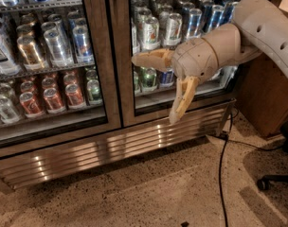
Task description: Open right fridge door
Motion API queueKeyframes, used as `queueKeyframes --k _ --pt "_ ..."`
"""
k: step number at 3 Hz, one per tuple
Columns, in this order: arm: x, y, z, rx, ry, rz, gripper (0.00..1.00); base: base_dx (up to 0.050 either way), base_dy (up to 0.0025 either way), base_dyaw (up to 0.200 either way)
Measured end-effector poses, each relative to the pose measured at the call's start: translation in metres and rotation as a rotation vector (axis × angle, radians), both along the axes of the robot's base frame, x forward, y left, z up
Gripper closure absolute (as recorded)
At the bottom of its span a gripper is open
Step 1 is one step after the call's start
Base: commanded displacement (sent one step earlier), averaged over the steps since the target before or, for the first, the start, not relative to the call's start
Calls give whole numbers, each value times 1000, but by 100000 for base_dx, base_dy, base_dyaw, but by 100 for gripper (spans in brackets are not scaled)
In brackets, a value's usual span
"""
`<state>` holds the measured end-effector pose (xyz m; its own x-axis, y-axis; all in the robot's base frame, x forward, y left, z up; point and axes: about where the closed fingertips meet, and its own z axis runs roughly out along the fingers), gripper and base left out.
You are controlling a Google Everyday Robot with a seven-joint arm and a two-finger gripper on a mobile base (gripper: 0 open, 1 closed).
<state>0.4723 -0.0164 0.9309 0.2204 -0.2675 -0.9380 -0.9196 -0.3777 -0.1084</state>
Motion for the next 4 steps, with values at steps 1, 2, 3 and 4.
queueKeyframes --k 1,2,3,4 --pt "0 0 0 1 0 0 0 0 0 0" --pt "4 3 8 27 -7 -6 0 0 0 0" --pt "-3 5 37 44 -69 -22 0 0 0 0" --pt "-3 5 37 45 -70 -23 0 0 0 0"
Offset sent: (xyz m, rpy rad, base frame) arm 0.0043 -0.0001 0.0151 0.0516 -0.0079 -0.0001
